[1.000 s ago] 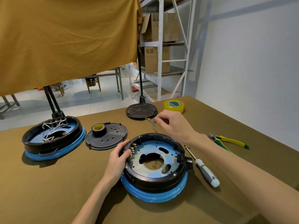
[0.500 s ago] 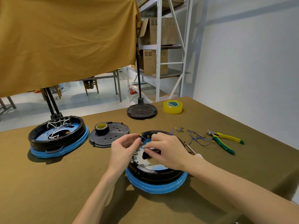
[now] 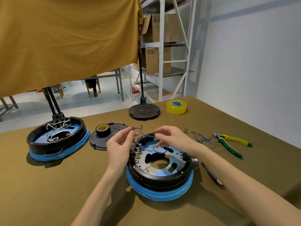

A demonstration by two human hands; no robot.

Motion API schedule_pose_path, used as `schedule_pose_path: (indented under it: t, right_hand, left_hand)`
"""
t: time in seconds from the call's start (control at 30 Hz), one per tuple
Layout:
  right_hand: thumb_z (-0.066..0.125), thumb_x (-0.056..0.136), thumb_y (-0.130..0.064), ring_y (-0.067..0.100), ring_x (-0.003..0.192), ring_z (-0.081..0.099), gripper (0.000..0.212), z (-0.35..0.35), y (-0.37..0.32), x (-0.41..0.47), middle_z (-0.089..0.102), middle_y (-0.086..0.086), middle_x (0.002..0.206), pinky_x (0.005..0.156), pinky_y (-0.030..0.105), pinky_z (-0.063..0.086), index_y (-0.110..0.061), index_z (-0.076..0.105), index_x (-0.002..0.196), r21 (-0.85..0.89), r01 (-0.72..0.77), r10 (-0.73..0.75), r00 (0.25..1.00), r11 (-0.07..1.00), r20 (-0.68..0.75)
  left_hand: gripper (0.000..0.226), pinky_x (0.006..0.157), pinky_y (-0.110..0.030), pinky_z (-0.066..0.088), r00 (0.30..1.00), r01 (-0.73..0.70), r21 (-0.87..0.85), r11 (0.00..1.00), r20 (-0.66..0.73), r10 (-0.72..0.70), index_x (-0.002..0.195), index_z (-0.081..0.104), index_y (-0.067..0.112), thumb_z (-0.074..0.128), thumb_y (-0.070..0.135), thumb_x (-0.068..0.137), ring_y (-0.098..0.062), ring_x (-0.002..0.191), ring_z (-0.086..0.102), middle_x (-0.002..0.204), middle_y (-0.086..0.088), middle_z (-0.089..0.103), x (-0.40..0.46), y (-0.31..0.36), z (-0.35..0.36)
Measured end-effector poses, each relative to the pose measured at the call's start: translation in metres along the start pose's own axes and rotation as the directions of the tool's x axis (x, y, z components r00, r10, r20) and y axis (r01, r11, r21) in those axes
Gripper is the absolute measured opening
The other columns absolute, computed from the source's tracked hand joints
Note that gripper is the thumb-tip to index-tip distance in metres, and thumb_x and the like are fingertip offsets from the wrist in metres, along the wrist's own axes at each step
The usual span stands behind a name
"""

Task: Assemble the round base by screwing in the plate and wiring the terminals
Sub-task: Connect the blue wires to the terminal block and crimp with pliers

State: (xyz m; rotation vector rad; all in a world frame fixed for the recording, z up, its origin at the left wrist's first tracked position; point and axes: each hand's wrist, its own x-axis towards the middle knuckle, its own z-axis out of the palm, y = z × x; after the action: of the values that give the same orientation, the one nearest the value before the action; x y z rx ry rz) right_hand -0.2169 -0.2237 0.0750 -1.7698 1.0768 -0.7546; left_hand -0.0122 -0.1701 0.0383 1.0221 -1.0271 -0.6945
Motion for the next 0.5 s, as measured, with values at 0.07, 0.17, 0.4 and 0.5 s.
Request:
schedule_pose_path:
  t: [0.07, 0.17, 0.4, 0.5]
  right_hand:
    - [0.057, 0.105, -0.026, 0.019, 0.096, 0.075, 0.027, 0.002, 0.001, 0.004, 0.075, 0.008, 0.111, 0.09, 0.029, 0.059, -0.012, 0.065, 0.127, -0.006, -0.006, 0.007, 0.995, 1.0, 0.097]
    - [0.066, 0.1, -0.016, 0.012, 0.084, 0.074, 0.016, 0.006, 0.003, 0.01, 0.079, 0.009, 0.092, 0.081, 0.02, 0.057, -0.008, 0.076, 0.109, -0.007, 0.072, -0.07, 0.992, 0.997, 0.105]
    - [0.069, 0.098, -0.016, 0.019, 0.08, 0.068, 0.019, -0.003, 0.018, 0.018, 0.075, 0.012, 0.081, 0.086, 0.03, 0.057, 0.0, 0.076, 0.103, 0.254, 0.032, -0.013, 0.997, 0.967, -0.075]
    - [0.07, 0.096, -0.014, 0.022, 0.077, 0.068, 0.021, -0.006, 0.014, 0.024, 0.072, 0.013, 0.079, 0.084, 0.031, 0.061, 0.005, 0.074, 0.102, 0.454, 0.031, 0.028, 0.992, 0.891, -0.123]
  left_hand:
    - [0.015, 0.076, -0.014, 0.056, 1.0, 0.007, 0.001, 1.0, 0.009, -0.007, 0.109, 0.074, 0.02, 0.069, 0.013, 0.097, -0.008, 0.088, 0.076, 0.092, 0.003, 0.081, 0.001, -0.004, -0.001]
    - [0.016, 0.076, -0.016, 0.057, 0.999, 0.015, 0.019, 1.0, 0.036, -0.016, 0.109, 0.075, 0.018, 0.071, 0.014, 0.095, -0.011, 0.091, 0.077, 0.095, 0.002, 0.081, 0.001, -0.01, -0.003]
    - [0.014, 0.075, -0.018, 0.058, 0.983, -0.006, 0.188, 0.982, 0.182, -0.029, 0.104, 0.076, 0.016, 0.076, 0.011, 0.091, -0.015, 0.086, 0.078, 0.088, 0.002, 0.081, 0.003, -0.016, -0.01]
    - [0.013, 0.074, -0.017, 0.058, 0.951, -0.022, 0.271, 0.962, 0.302, -0.063, 0.1, 0.078, 0.019, 0.078, 0.011, 0.09, -0.013, 0.084, 0.078, 0.085, 0.003, 0.081, 0.005, -0.012, -0.013]
